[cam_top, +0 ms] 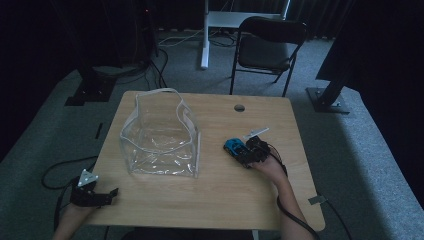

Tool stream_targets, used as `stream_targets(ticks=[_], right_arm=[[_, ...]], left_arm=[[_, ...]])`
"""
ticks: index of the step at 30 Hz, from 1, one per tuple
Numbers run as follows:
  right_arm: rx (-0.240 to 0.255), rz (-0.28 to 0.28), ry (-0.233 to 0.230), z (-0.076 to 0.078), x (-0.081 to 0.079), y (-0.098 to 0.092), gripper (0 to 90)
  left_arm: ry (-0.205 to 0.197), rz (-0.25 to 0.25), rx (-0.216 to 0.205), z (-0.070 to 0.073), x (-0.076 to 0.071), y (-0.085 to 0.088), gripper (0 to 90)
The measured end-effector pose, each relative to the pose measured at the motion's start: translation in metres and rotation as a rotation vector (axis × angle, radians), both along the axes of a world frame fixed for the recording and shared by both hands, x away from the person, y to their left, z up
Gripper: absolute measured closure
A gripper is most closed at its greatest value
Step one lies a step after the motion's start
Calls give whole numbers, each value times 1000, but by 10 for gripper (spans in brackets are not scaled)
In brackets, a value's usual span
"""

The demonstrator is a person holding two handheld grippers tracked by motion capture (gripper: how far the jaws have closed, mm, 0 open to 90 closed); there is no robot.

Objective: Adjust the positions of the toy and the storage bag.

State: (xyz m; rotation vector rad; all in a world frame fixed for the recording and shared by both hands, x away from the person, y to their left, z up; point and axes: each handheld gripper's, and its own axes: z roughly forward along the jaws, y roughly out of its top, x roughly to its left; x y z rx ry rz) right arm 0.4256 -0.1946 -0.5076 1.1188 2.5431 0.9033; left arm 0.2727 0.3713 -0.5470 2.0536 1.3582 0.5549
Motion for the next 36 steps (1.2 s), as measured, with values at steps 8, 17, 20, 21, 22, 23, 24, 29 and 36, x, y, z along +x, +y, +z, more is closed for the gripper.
stream_targets(ticks=[8, 17, 20, 21, 22, 23, 24, 29, 36], right_arm=[[2, 29, -12, 13, -22, -12, 267], [-9, 57, -31, 22, -61, -29, 266], [-13, 63, -41, 24, -75, -34, 267], [-13, 64, -48, 24, -80, -36, 267], [-2, 72, -40, 24, -84, -38, 267], [-1, 75, -44, 24, -90, -40, 267], [-1, 75, -44, 24, -90, -40, 267], [-9, 91, -41, 20, -116, -46, 267], [-33, 106, -12, 11, -143, -51, 266]], left_arm=[[0, 0, 0, 0, 0, 0, 4], [0, 0, 0, 0, 0, 0, 4], [0, 0, 0, 0, 0, 0, 4], [0, 0, 0, 0, 0, 0, 4], [0, 0, 0, 0, 0, 0, 4], [0, 0, 0, 0, 0, 0, 4], [0, 0, 0, 0, 0, 0, 4], [0, 1, 0, 0, 0, 0, 4], [0, 1, 0, 0, 0, 0, 4]])
